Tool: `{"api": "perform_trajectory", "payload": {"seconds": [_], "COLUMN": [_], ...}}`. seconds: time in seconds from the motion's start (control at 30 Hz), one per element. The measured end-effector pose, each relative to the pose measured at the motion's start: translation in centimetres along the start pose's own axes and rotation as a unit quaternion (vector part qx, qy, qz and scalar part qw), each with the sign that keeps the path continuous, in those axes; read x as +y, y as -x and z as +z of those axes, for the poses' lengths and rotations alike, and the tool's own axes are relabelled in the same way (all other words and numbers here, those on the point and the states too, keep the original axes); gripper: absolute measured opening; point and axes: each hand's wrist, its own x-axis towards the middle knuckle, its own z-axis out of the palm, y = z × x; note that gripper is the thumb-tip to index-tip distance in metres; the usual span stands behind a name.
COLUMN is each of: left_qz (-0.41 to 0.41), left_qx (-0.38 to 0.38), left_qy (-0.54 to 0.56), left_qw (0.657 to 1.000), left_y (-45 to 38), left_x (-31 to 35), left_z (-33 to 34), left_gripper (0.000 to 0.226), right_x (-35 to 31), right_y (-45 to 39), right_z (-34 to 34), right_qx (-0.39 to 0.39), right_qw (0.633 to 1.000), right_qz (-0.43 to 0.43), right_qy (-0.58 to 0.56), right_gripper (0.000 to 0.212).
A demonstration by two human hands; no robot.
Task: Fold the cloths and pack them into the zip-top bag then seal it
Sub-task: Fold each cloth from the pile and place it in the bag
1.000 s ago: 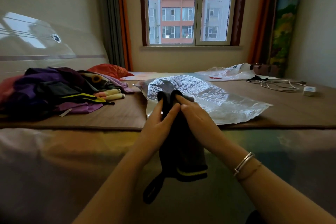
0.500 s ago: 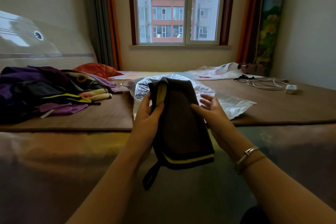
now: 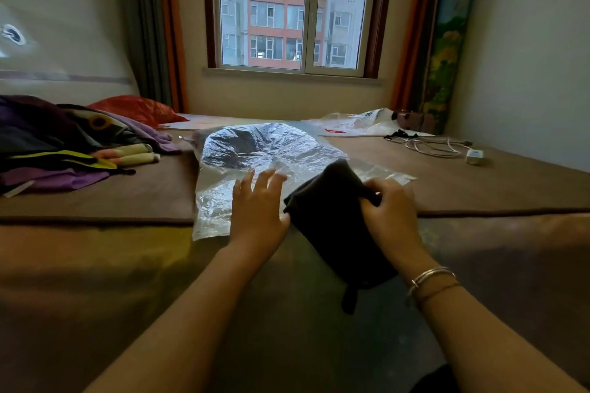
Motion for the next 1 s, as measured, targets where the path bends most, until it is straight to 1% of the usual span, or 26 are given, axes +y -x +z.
{"api": "perform_trajectory", "payload": {"seconds": [0.07,0.13,0.2,0.27,0.3,0.37,0.47,0.53,0.63,0.7,0.77,0.8,0.87,0.93,1.0], "left_qz": [0.002,0.003,-0.001,-0.010,-0.017,-0.054,-0.117,-0.137,-0.124,-0.114,-0.105,-0.097,-0.077,-0.065,-0.067], "left_qx": [-0.039,-0.048,-0.063,-0.080,-0.080,-0.067,-0.027,0.011,0.049,0.059,0.062,0.063,0.064,0.074,0.094], "left_qy": [-0.058,-0.070,-0.054,-0.041,-0.041,-0.023,0.052,0.095,0.131,0.191,0.252,0.266,0.261,0.247,0.248], "left_qw": [0.998,0.996,0.997,0.996,0.996,0.996,0.991,0.986,0.982,0.973,0.960,0.957,0.960,0.964,0.962], "left_y": [-0.3,-0.6,-0.9,-0.9,-0.7,-0.5,-0.9,-1.4,-1.8,-2.1,-2.2,-2.1,-1.9,-1.4,-0.9], "left_x": [-0.8,-1.3,-1.6,-1.8,-1.8,-2.3,-3.1,-3.3,-3.1,-3.1,-3.2,-3.3,-3.4,-3.5,-3.4], "left_z": [0.8,1.1,1.1,1.0,0.9,0.8,0.8,0.4,-0.6,-1.3,-2.1,-2.5,-3.3,-4.2,-5.3], "left_gripper": [0.054,0.046,0.043,0.042,0.036,0.023,0.020,0.020,0.021,0.024,0.030,0.031,0.027,0.022,0.019], "right_x": [0.5,0.7,0.7,1.0,1.2,1.3,0.6,-0.5,-2.3,-3.3,-4.3,-4.8,-5.8,-6.8,-7.6], "right_y": [0.0,0.2,0.6,0.7,0.6,0.4,0.4,0.6,1.2,1.6,1.9,2.0,1.9,1.9,2.0], "right_z": [-0.4,-0.8,-1.2,-1.3,-1.3,-1.4,-1.1,-0.6,0.4,1.3,2.4,2.9,3.7,4.4,5.2], "right_qx": [0.030,0.038,0.029,0.035,0.042,0.053,0.062,0.060,0.054,0.041,0.017,0.009,0.000,-0.019,-0.060], "right_qw": [0.994,0.987,0.989,0.995,0.996,0.998,0.997,0.995,0.994,0.992,0.991,0.992,0.991,0.987,0.982], "right_qz": [-0.020,-0.045,-0.053,-0.036,-0.023,-0.004,0.009,-0.012,-0.076,-0.116,-0.127,-0.124,-0.122,-0.143,-0.176], "right_qy": [0.108,0.152,0.131,0.091,0.077,0.040,-0.042,-0.073,-0.060,-0.040,-0.028,-0.032,-0.053,-0.069,-0.039], "right_gripper": [0.015,0.017,0.018,0.016,0.016,0.016,0.014,0.011,0.012,0.013,0.018,0.022,0.030,0.034,0.033]}}
